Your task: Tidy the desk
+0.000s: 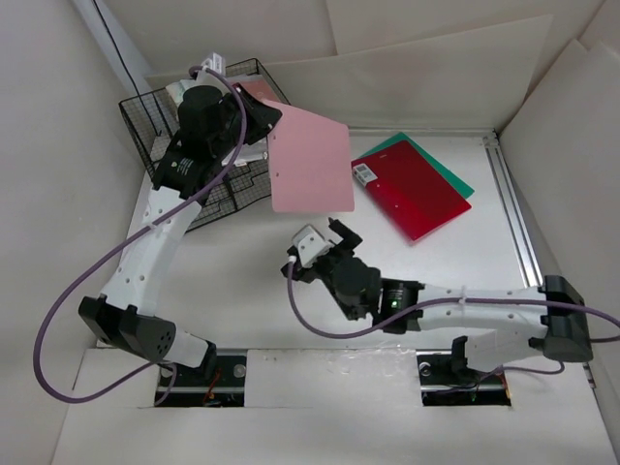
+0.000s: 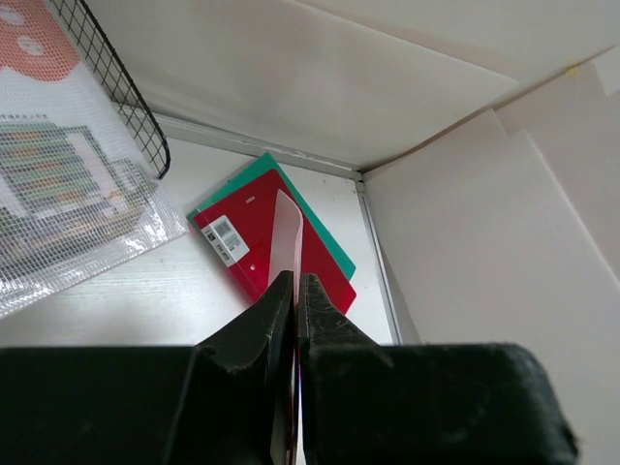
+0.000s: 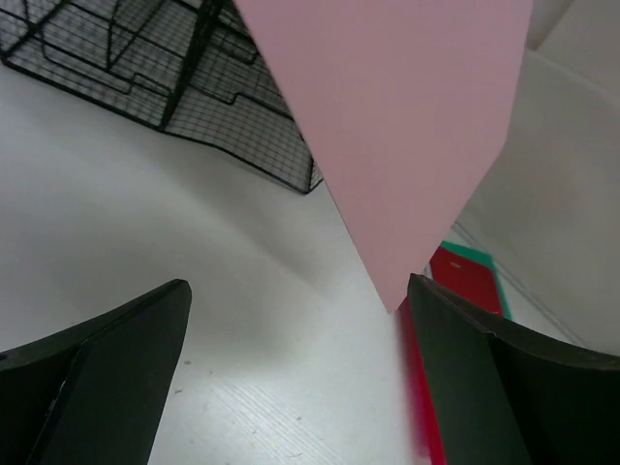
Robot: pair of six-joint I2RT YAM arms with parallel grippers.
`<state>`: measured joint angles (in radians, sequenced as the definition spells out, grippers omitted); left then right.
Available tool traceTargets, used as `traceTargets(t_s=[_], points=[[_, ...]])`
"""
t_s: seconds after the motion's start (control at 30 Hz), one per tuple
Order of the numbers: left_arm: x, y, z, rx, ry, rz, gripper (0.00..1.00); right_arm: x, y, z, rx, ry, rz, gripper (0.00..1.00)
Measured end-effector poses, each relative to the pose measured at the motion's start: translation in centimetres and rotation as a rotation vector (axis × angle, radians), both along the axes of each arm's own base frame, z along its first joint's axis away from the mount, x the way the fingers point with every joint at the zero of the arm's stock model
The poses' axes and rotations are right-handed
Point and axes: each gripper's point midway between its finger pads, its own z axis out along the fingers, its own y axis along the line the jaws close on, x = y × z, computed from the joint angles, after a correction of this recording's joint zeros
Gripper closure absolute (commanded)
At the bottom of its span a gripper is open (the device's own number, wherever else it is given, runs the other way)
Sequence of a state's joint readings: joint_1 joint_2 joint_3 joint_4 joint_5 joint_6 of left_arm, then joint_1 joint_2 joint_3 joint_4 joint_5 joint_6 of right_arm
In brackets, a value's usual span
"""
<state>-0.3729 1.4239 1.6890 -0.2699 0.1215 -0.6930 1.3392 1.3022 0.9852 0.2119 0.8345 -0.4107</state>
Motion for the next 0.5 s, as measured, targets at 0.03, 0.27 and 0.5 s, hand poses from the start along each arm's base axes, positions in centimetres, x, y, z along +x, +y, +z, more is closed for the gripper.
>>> traceTargets(t_s=[0.03,0.27,0.5], points=[[-0.1,0.0,0.0,-0.001,0.002,-0.003,1.00,-0.1,0.3,-0.2,-0.025,-0.024,-0.016,0.01],[-0.4,-0.3,0.2,-0.009,0.006,-0.023,1.00,1.4,0.4,2.6,-0.023,-0.182,-0.205,0.01],[-0.9,-0.3,-0.1,-0.003,0.025,-0.031,1.00,3.4,0.7,4.9,0.022,-0.252,-0.308,0.01]])
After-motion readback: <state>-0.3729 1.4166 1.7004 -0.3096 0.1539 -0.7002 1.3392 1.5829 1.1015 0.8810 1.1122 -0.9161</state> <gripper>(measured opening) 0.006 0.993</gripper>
